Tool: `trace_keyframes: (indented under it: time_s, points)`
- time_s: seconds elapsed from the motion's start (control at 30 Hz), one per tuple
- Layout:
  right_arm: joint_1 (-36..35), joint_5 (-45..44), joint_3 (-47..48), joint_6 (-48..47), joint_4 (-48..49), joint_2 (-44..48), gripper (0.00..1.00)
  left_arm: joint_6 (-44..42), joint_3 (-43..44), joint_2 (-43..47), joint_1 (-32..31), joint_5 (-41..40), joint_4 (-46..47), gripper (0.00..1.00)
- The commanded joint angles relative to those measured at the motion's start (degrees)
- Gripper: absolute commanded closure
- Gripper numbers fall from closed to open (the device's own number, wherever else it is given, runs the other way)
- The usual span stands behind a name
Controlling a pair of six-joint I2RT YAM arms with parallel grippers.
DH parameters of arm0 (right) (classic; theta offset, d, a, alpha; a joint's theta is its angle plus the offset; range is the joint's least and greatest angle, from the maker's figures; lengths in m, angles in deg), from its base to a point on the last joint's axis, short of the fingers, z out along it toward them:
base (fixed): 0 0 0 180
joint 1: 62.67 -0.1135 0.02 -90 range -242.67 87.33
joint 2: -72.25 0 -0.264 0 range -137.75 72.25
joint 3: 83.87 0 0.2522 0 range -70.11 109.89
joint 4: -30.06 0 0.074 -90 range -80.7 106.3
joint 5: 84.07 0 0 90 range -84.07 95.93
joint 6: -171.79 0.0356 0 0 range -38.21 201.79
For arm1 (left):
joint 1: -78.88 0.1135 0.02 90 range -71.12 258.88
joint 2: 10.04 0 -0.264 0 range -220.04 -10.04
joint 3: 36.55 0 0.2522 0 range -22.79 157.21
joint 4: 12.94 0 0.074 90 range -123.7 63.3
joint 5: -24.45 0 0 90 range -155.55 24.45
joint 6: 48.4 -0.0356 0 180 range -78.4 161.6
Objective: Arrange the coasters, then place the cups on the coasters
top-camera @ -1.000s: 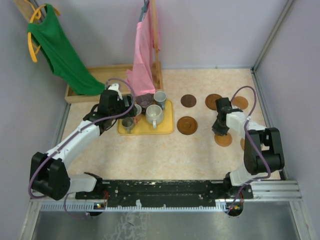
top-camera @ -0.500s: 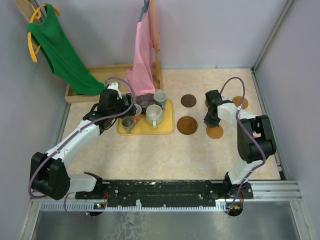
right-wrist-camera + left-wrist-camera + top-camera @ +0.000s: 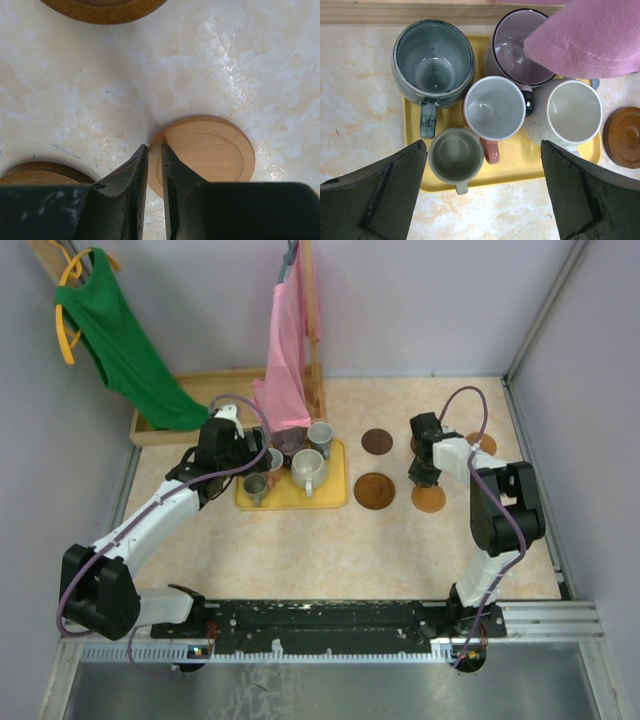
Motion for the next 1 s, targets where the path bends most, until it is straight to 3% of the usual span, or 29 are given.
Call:
trace_keyframes:
  time_s: [0.0,0.97]
  points:
    - [1.11,-0.83,1.03,-0.06,3.24,-3.04,0.82,-0.84,1.43,0.66,-0.31,-0.78,-0.08,0.0]
    - [4.94,-1.41,-2.57,-2.15,3.58,2.03,0.82,-0.16,1.27,1.21,-0.31,0.05,0.09,0.0]
